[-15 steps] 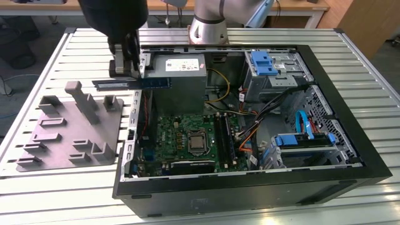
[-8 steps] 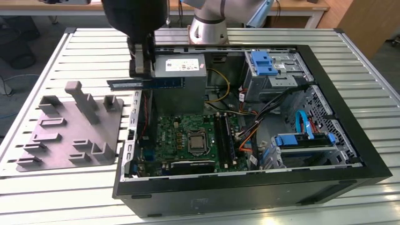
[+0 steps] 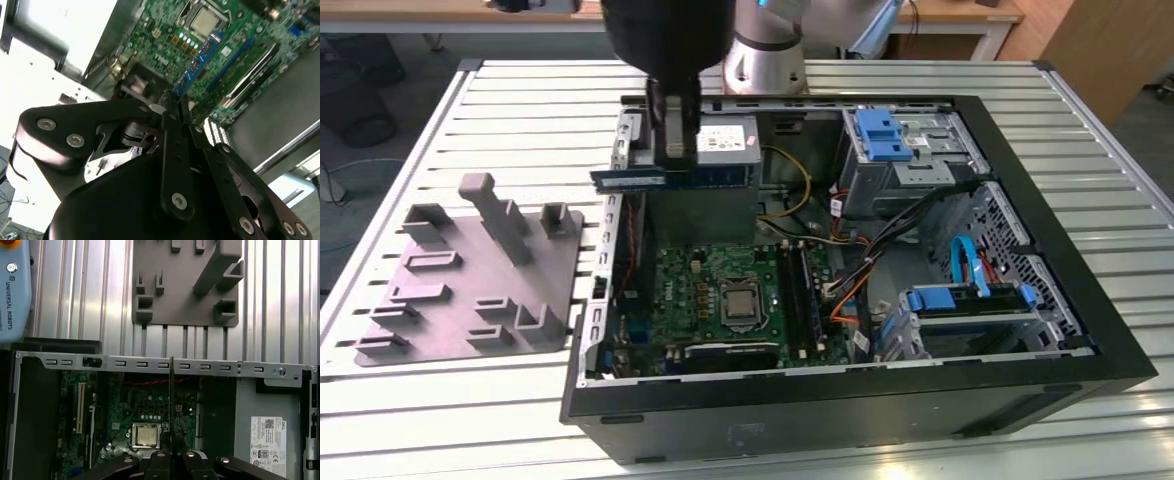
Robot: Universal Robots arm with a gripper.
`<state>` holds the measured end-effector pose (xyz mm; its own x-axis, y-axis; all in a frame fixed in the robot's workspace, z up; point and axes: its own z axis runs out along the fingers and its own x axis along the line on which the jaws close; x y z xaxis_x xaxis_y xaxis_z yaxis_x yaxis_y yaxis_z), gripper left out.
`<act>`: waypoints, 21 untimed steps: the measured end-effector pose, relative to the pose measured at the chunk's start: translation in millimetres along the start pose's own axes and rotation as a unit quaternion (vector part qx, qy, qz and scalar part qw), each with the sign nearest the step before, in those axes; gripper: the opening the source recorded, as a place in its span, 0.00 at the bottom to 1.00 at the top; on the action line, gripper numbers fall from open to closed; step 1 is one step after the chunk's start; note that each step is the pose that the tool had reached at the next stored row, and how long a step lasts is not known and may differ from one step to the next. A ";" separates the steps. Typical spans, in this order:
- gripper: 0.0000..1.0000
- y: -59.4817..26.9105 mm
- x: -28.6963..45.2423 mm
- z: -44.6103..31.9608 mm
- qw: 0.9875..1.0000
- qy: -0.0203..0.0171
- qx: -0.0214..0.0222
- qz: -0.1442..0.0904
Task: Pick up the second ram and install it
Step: 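Pick up the second ram and move it above second insertion slot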
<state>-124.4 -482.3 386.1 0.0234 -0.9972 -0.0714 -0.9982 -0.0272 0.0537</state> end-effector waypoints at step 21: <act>0.14 -67.1 8.5 32.7 1.000 0.000 -0.004 0.001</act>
<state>-59.0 -486.7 349.3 0.0216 -0.9972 -0.0712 -0.9977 -0.0260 0.0623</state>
